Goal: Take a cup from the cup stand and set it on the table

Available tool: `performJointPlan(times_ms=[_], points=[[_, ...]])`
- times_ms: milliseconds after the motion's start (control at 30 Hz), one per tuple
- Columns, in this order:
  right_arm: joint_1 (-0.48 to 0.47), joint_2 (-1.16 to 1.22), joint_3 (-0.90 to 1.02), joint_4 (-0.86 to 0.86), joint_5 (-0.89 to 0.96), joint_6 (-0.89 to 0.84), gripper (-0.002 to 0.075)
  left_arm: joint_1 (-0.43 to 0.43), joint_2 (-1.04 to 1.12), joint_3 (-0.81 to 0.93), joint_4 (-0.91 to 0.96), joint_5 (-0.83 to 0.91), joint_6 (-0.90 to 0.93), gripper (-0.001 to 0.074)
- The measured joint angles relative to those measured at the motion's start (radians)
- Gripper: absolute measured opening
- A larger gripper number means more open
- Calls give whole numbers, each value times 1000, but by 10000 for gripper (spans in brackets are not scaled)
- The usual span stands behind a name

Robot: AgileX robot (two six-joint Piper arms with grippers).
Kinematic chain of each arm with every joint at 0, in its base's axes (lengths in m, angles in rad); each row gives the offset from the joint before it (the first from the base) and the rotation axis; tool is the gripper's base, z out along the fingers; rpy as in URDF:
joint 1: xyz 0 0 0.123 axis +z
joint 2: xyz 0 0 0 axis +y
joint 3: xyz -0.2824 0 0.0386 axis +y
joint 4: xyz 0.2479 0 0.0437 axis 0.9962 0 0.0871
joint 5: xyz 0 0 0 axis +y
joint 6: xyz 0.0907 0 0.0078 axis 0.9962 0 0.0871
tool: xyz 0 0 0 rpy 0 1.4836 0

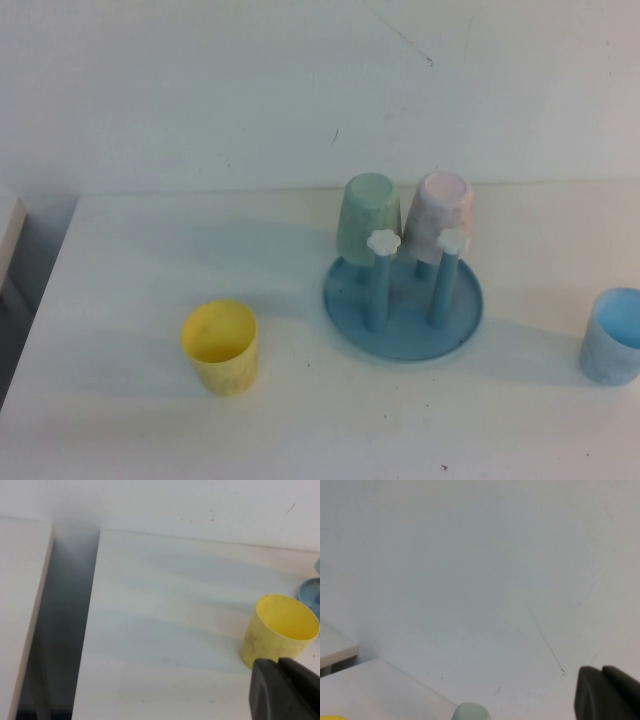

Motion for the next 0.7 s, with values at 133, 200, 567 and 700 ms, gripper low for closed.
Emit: performJointPlan(times_ms=[133,200,567,700], points=[[0,0,0,2,-109,2,-1,0,0,0,0,0,0,-1],[0,0,0,2,-205,-25,-1,0,0,0,0,0,0,-1],[0,-278,97,20,-568,-257,-1,0,0,0,0,1,0,-1],[0,-439,238,30,-618,-263,-1,0,0,0,0,1,-4,-1]])
